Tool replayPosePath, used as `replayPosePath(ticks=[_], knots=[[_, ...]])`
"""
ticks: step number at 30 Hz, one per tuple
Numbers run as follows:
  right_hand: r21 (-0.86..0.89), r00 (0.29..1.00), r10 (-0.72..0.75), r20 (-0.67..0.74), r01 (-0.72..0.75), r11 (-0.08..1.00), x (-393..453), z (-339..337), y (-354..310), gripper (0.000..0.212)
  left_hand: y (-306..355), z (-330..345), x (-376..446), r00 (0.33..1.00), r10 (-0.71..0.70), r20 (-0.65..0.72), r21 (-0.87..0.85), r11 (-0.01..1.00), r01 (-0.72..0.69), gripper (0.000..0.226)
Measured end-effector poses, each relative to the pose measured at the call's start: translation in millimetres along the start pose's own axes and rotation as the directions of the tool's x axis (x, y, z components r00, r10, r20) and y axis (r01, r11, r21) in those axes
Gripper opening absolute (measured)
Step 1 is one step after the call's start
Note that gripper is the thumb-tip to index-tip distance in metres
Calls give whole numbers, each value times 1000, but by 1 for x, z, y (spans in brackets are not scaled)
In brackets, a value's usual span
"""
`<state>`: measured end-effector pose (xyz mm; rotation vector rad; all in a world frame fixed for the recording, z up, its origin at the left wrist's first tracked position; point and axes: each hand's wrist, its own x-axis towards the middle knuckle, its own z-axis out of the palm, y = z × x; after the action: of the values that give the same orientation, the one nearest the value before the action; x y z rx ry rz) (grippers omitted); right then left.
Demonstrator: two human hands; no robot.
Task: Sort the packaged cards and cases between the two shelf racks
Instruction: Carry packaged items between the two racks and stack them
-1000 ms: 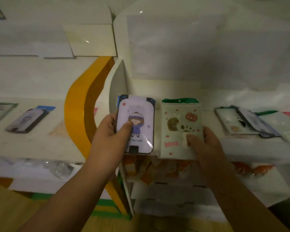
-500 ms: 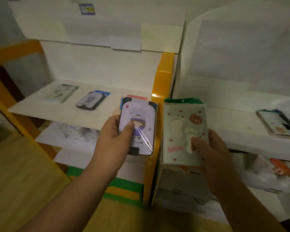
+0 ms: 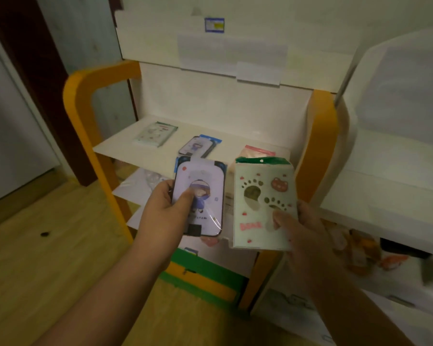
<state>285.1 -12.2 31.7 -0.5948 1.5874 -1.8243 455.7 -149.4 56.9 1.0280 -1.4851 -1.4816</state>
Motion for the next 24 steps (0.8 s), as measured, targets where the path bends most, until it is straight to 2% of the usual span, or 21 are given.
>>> replayPosePath(ticks=[6,13,16,24], knots=[[6,998,29,55,-29,1000,25,16,7,25,-5,-6,21,1000,-21,-13,-38,999,21,11],[-2,999,29,28,-29,1000,85,32,15,25,-3,4,83,999,-4,-46,18,1000,5,8],[9,999,38,9,-38,999,120,41,17,25,-1,9,116,999,10,-35,80,997,-7,10],[12,998,44,-54,-43,999,200,53,17,27,0,39,196,1000,-4,26,93,996,2,8]])
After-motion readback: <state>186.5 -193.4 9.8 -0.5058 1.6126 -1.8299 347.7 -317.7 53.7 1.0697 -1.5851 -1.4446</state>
